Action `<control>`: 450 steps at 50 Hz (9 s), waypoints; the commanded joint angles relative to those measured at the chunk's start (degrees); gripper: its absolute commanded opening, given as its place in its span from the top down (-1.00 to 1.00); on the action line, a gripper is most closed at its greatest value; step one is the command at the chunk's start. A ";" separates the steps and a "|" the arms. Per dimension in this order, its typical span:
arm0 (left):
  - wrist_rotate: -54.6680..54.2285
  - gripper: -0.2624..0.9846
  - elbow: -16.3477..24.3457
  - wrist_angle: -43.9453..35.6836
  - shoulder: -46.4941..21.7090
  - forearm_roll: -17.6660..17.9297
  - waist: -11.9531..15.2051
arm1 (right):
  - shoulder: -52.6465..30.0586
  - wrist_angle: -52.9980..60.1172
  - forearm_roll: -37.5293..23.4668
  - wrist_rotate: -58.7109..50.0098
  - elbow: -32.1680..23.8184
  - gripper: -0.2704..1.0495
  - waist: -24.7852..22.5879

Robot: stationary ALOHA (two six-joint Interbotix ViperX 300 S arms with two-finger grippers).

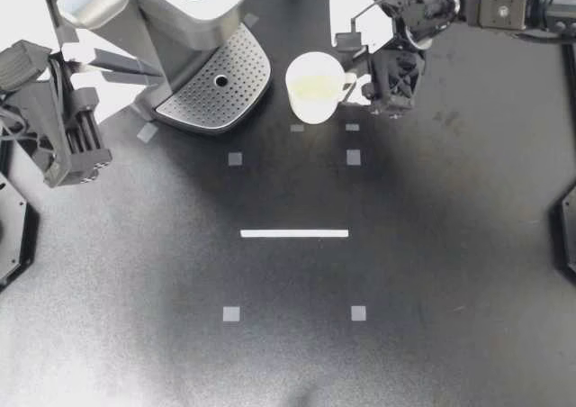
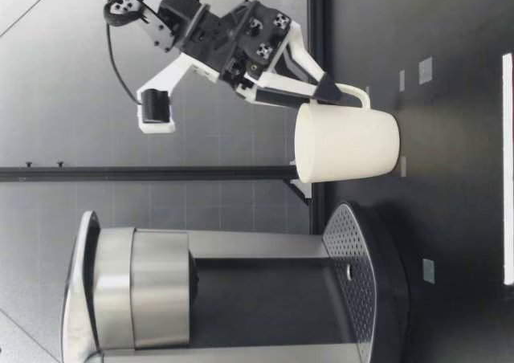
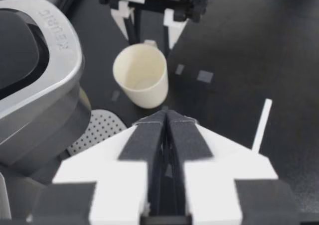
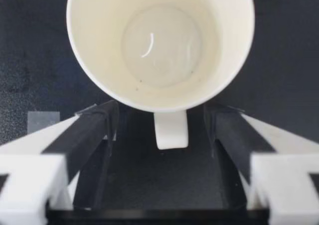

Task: Place the coffee capsule inside the capsule container, then place the cup onto the center of the cup tray.

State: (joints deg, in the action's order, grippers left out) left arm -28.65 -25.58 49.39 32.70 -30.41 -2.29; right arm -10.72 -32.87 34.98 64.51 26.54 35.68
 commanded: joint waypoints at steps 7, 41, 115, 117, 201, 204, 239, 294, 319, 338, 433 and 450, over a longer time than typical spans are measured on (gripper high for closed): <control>-0.09 0.37 0.35 -1.05 0.53 -0.35 -0.09 | 0.26 0.79 0.00 0.00 -1.14 -0.33 -0.18; -0.62 0.37 0.35 -1.49 0.53 -0.35 -0.09 | 2.37 1.14 0.79 -0.70 -1.23 0.26 -0.53; -0.97 0.37 -1.05 -2.72 2.99 -0.26 -0.09 | -8.53 5.10 5.63 -1.67 -18.72 0.27 -5.54; -0.97 0.37 -1.14 -2.81 2.99 -0.26 -0.09 | -8.79 5.10 5.63 -1.67 -18.90 0.26 -5.54; -2.37 0.37 -1.76 -3.87 2.90 -5.54 0.97 | -2.20 8.70 5.54 -1.85 -12.66 -0.36 -5.71; -3.69 0.37 -1.58 -4.48 2.64 -7.65 2.29 | -0.09 10.28 5.54 -2.02 -10.02 -0.36 -5.54; 17.05 0.39 26.19 20.21 -15.82 5.98 19.25 | 13.80 15.21 7.29 -11.51 6.15 0.00 -6.59; 24.17 0.38 24.35 13.54 -21.36 12.66 30.50 | 16.52 17.58 7.47 -11.51 9.93 0.00 -9.05; 23.64 0.38 22.15 14.15 -21.01 12.74 31.11 | 16.44 17.58 7.47 -11.51 10.11 0.00 -9.05; 23.99 0.38 26.28 13.10 -20.92 13.27 29.27 | 16.70 17.67 7.47 -11.69 10.11 0.00 -9.05; 23.20 0.38 11.69 -14.94 -10.72 13.36 19.34 | 21.09 18.72 10.28 -11.95 11.87 0.00 -10.11; 19.95 0.38 -3.16 -37.53 -4.92 13.18 11.69 | 26.10 22.50 16.26 -11.95 14.50 0.01 -16.08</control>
State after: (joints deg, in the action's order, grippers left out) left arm -8.53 -26.98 16.88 26.02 -17.05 10.81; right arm 12.39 -12.04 50.01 52.47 40.96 21.01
